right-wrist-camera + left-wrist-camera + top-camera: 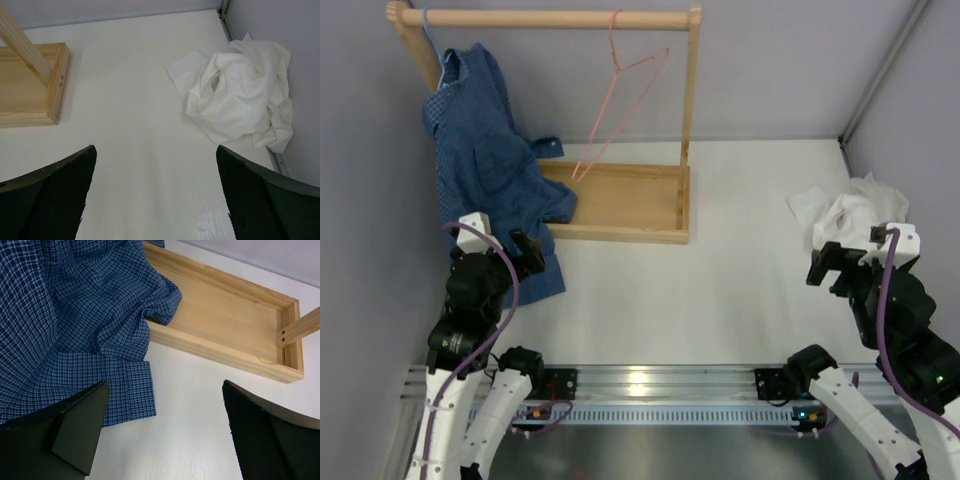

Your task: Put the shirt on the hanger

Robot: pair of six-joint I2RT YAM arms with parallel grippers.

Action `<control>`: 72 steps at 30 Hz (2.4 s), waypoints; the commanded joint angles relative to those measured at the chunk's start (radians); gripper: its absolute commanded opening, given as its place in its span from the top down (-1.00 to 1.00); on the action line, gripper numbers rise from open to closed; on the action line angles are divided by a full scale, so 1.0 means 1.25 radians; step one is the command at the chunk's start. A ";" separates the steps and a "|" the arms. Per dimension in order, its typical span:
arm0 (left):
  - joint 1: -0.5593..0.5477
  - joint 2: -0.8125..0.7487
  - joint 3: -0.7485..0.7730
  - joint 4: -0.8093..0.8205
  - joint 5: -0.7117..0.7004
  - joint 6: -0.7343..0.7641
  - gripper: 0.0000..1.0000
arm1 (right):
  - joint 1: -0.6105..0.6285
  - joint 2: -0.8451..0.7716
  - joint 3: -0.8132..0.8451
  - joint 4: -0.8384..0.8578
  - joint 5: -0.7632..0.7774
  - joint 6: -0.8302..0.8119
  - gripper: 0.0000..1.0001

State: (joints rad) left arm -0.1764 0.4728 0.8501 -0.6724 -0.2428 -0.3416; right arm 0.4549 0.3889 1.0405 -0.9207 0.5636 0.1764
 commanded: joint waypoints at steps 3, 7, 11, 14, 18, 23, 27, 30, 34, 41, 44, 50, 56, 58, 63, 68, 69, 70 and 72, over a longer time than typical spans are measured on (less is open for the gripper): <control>0.006 -0.004 -0.011 0.058 0.042 0.006 -0.96 | -0.004 0.063 0.001 0.011 -0.121 -0.010 -0.99; 0.006 0.013 -0.013 0.061 0.085 0.007 -0.96 | -0.004 0.176 0.027 0.017 -0.124 0.039 -0.99; 0.006 0.029 -0.013 0.063 0.095 0.009 -0.96 | -0.012 0.363 0.069 0.058 -0.084 0.089 -0.99; 0.006 0.039 -0.013 0.064 0.100 0.012 -0.96 | -0.103 0.486 0.088 0.166 -0.096 0.101 -0.99; 0.005 0.045 -0.015 0.064 0.116 0.012 -0.96 | -0.355 0.707 0.161 0.248 -0.286 0.110 -0.99; 0.004 0.046 -0.015 0.065 0.122 0.013 -0.96 | -0.432 0.990 0.327 0.257 -0.101 0.061 -0.99; 0.004 0.055 -0.014 0.064 0.110 0.013 -0.96 | -0.477 1.156 0.400 0.256 -0.116 0.058 -0.69; 0.004 0.052 -0.014 0.064 0.127 0.013 -0.96 | -0.495 1.207 0.386 0.277 -0.088 0.048 -0.51; 0.002 0.046 -0.013 0.064 0.144 0.017 -0.96 | -0.503 1.267 0.378 0.278 -0.107 0.021 -0.31; 0.000 0.040 -0.013 0.064 0.156 0.016 -0.96 | -0.479 1.195 0.264 0.361 -0.237 0.022 1.00; 0.000 0.044 -0.014 0.065 0.154 0.016 -0.96 | -0.418 1.076 0.193 0.393 -0.251 0.033 1.00; 0.000 0.046 -0.014 0.065 0.156 0.016 -0.96 | -0.199 0.801 -0.001 0.453 -0.280 0.113 1.00; 0.000 0.055 -0.013 0.065 0.148 0.017 -0.96 | 0.036 0.541 -0.174 0.513 -0.308 0.261 1.00; 0.001 0.056 -0.011 0.068 0.152 0.020 -0.96 | 0.092 0.471 -0.222 0.557 -0.362 0.288 1.00; 0.001 0.054 -0.016 0.087 0.255 0.033 -0.96 | 0.100 0.319 -0.300 0.578 -0.513 0.303 0.95; 0.000 0.092 -0.025 0.108 0.395 0.033 -0.96 | 0.097 0.284 -0.299 0.485 -0.495 0.209 0.14; -0.001 0.127 -0.026 0.108 0.410 0.023 -0.96 | 0.096 0.288 -0.295 0.458 -0.490 0.200 -0.03; -0.001 0.165 -0.026 0.106 0.415 0.017 -0.96 | 0.096 0.300 -0.286 0.446 -0.538 0.176 -0.07; -0.001 0.203 -0.022 0.090 0.409 0.020 -0.96 | 0.097 0.326 -0.272 0.440 -0.576 0.146 -0.13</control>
State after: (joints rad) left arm -0.1780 0.6331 0.8356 -0.5945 0.2001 -0.3153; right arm 0.5732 0.7628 0.6498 -0.3355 -0.0647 0.4412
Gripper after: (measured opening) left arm 0.980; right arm 0.546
